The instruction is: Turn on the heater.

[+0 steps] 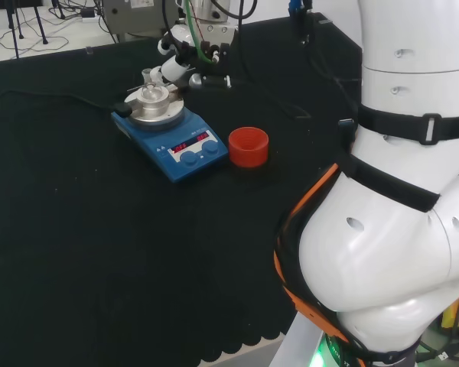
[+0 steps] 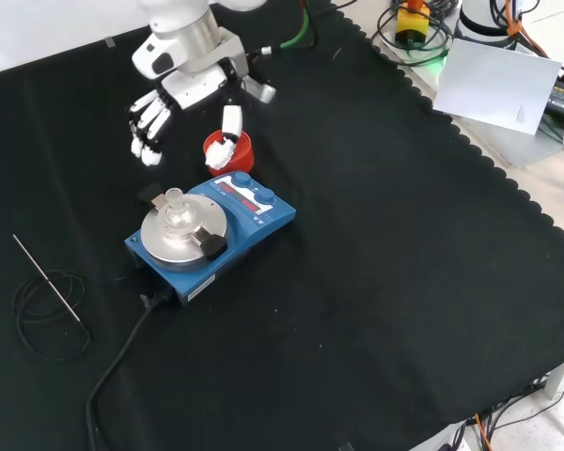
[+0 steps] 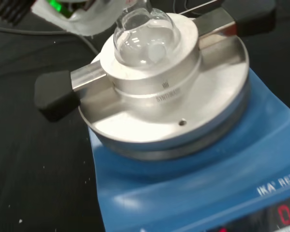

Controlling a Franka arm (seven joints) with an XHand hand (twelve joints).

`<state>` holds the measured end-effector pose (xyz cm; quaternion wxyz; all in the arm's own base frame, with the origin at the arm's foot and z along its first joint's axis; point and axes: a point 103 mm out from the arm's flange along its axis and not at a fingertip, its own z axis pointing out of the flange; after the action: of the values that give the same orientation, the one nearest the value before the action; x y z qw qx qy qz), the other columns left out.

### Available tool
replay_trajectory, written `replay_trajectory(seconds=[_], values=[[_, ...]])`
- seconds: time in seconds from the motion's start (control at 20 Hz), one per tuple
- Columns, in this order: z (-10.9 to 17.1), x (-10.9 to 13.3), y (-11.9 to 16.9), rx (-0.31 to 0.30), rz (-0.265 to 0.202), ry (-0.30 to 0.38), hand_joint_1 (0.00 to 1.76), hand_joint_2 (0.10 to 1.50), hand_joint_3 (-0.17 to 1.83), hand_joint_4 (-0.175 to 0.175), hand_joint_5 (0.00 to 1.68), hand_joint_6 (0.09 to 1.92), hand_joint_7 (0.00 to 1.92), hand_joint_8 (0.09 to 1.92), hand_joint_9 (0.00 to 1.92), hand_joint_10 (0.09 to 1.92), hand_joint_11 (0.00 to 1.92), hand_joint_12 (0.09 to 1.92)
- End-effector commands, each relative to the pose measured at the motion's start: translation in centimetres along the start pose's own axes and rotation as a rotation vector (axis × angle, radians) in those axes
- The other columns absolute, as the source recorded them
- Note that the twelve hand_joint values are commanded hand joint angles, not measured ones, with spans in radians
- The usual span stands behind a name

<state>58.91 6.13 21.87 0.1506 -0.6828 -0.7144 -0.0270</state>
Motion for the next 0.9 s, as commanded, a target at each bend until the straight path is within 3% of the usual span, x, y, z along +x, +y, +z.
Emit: replay_trajectory(seconds=[0.05,0.25,0.5,0.7,0.9], values=[[-0.9,-0.7,-3.8,-0.008,0.029,-0.019,0.76,0.66,0.57,-0.031,0.34,0.31,0.18,0.67,0.32,0.75,0.00,1.13],[-0.6,-0.9,-5.7,0.023,0.031,-0.025,0.76,0.66,0.56,-0.029,0.34,0.30,0.18,0.67,0.31,0.75,0.00,1.14],[-0.2,-1.4,-8.0,0.100,0.046,-0.064,0.81,0.70,0.57,-0.020,0.33,0.24,0.20,0.68,0.35,0.76,0.00,1.28],[0.3,-2.1,-9.8,0.163,0.073,-0.097,0.95,0.71,0.67,-0.015,0.34,0.19,0.47,0.72,0.48,0.73,0.01,1.38],[0.9,-2.6,-11.0,0.278,0.108,-0.101,1.01,0.70,0.74,-0.018,0.37,0.17,0.75,0.78,0.68,0.71,0.11,1.38]])
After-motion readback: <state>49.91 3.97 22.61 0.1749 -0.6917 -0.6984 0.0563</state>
